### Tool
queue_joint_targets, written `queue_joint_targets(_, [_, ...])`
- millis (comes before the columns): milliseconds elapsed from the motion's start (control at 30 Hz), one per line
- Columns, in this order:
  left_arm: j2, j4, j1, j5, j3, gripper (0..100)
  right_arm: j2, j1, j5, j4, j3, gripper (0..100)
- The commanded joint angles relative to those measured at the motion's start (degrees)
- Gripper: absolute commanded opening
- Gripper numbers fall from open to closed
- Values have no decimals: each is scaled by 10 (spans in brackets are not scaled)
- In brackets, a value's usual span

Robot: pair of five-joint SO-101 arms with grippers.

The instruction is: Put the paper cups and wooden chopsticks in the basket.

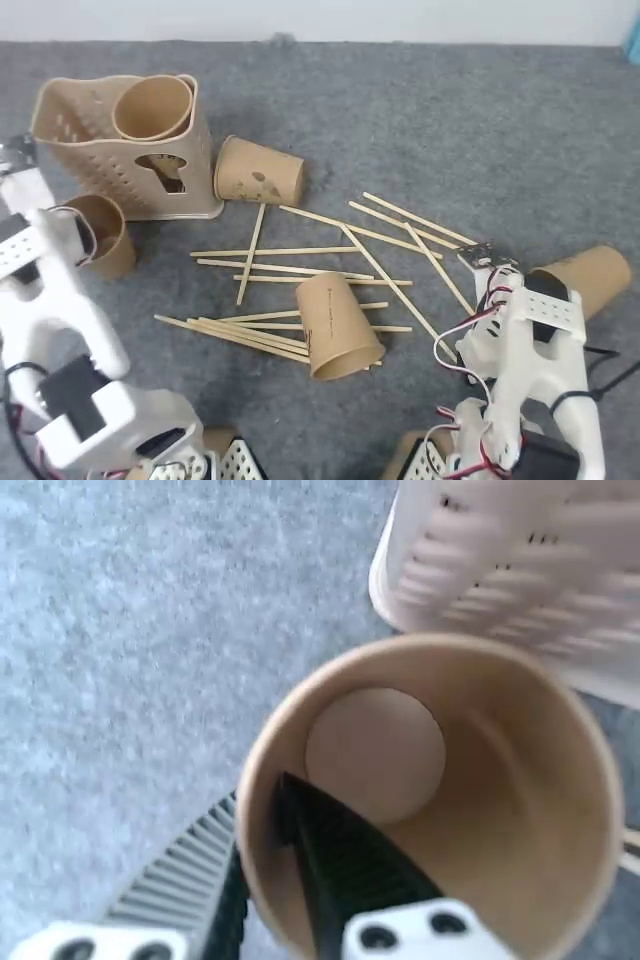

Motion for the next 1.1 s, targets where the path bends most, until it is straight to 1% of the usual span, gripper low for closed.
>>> queue_joint_targets(0, [-30, 18, -8, -5, -25, 13, -21, -5, 3, -2, -4, 69])
queue_joint_targets(233, [-153, 129, -47, -6, -105, 13, -21, -4, 3, -2, -4, 69])
queue_joint_targets(400, [-277, 141, -70, -3, -125, 13, -21, -3, 3, -2, -3, 69])
queue_joint_targets(433, [-300, 141, -72, 6, -125, 13, -21, -2, 3, -2, -3, 69])
queue_joint_targets(533, [-361, 140, -70, 64, -128, 13, -21, -2, 3, -2, -3, 69])
queue_joint_targets(633, [-406, 118, -65, 117, -130, 13, -21, -1, 3, -2, -3, 69])
queue_joint_targets(700, [-420, 111, -40, 156, -149, 13, -21, -1, 3, -2, -2, 69])
queue_joint_targets(767, [-416, 113, -16, 191, -184, 13, -21, -1, 3, -2, -2, 69])
queue_joint_targets(833, [-390, 136, 17, 226, -239, 13, -21, -1, 3, -2, -2, 69])
queue_joint_targets(933, [-308, 209, 69, 270, -363, 13, -21, 0, 3, -2, -2, 69])
queue_joint_targets(1067, [-150, 316, 150, 323, -567, 13, -21, 0, 3, -2, -1, 69])
